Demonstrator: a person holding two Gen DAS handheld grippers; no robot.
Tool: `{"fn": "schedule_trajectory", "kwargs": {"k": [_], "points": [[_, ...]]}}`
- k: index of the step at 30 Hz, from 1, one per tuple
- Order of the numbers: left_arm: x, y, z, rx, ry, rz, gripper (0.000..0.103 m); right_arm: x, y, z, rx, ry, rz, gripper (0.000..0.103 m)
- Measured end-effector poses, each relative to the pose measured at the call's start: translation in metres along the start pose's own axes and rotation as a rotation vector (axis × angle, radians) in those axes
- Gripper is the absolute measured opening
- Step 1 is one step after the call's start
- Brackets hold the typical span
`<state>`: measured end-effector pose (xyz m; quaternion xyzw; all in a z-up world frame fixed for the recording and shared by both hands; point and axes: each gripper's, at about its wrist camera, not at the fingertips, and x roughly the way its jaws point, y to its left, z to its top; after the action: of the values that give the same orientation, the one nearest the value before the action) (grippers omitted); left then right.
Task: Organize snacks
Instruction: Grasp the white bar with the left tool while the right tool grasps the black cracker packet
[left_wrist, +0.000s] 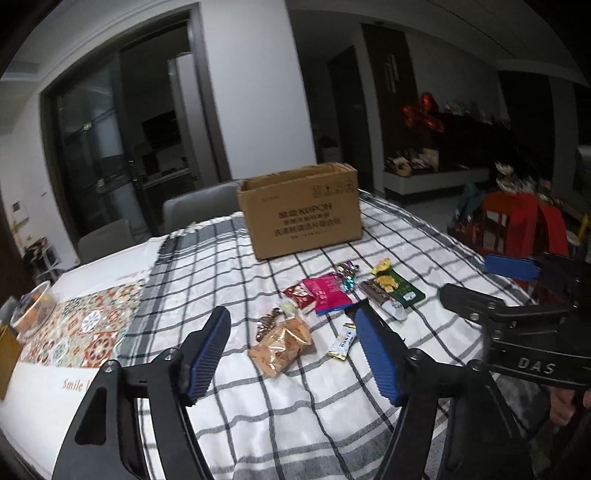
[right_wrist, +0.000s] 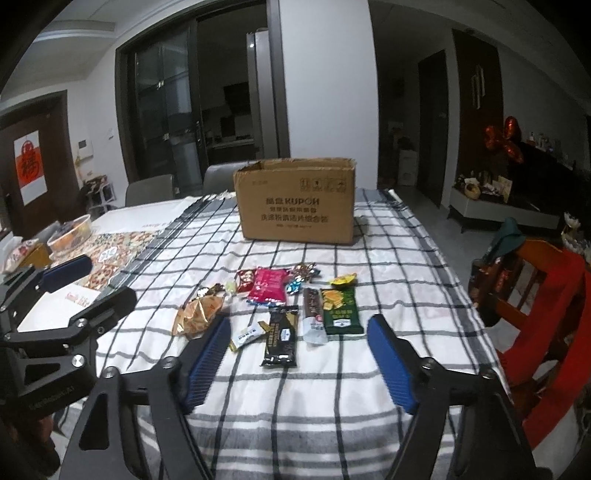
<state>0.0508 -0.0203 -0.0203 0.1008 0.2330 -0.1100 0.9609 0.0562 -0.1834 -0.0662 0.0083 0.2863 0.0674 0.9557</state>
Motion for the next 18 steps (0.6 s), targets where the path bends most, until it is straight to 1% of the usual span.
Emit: {"fn": "schedule_trajectory", "kwargs": {"k": [1,4,8,12,14,18], "points": [[0.007,-0.002,-0.001,0.019,0.012,-0.023,0.062,0.007,0.001,0.000,-0.003,0.016,0.008,0.069],[0.024,-0.006,-0.004,0.075,0.040,-0.061,0.055,0.025,0.004,-0.002,-0.009,0.056,0.026,0.063],[0.047,-0.006,-0.013,0.129,0.106,-0.124,0.045,0.047,0.007,-0.006,-0.008,0.104,0.050,0.059],[0.066,-0.009,-0.023,0.166,0.150,-0.168,0.043,0.069,0.010,-0.010,-0.014,0.150,0.064,0.055],[0.074,-0.009,-0.027,0.176,0.171,-0.188,0.039,0.080,0.011,-0.011,-0.016,0.170,0.067,0.054],[0.091,-0.011,-0.031,0.164,0.209,-0.237,0.035,0.095,0.011,-0.013,-0.020,0.202,0.071,0.049]]}}
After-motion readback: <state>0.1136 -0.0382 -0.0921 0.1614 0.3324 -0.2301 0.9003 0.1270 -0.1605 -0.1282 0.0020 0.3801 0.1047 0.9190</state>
